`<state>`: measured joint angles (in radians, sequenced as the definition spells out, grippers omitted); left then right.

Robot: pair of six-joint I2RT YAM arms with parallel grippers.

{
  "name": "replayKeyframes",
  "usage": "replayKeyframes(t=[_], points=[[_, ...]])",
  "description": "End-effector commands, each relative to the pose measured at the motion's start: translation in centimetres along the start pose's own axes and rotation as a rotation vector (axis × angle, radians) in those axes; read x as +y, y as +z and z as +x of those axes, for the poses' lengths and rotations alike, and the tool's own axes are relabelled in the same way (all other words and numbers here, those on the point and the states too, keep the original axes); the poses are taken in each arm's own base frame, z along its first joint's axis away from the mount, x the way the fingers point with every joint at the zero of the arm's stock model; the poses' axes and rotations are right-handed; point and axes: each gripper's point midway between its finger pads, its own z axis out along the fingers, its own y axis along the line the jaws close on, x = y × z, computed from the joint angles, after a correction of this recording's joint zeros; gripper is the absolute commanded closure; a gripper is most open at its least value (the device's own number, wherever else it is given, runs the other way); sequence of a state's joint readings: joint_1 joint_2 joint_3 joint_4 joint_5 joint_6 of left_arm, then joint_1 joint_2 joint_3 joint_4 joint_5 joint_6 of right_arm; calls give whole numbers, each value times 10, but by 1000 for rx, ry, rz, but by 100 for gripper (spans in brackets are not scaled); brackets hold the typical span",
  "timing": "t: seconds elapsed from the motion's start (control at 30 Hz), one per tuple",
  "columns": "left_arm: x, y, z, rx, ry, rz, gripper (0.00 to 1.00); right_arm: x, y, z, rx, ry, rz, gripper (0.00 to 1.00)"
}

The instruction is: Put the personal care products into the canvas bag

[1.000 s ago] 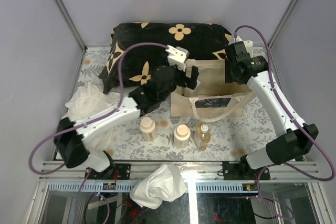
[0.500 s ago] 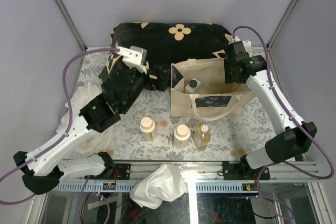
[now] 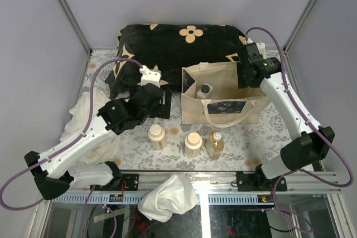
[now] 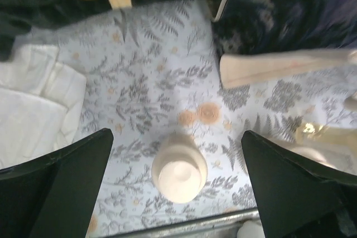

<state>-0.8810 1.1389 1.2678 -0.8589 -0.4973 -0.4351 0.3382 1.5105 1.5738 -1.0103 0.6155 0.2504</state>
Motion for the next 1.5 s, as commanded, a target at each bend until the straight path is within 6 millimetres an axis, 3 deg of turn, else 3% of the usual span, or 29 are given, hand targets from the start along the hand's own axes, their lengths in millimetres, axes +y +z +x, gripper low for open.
replayKeyframes(t=[0.0,0.23,0.8,1.2,1.47], points=[[4,-1,42,169,-23,-18,0,-5,-6,-15,-36,16,-1,1],[3,4,85,312,-49,-7,0,-7,-8,-14,-38,10,-3,1],[-9,41,147,435,-69,15,0,-7,-11,-12,-44,19,-21,1],[-3,67,137,371,-79,7,0,-10,-13,-11,-44,17,-16,1],[-1,71,153,432,-51,1,0,-11,-14,-11,-47,20,-11,1]])
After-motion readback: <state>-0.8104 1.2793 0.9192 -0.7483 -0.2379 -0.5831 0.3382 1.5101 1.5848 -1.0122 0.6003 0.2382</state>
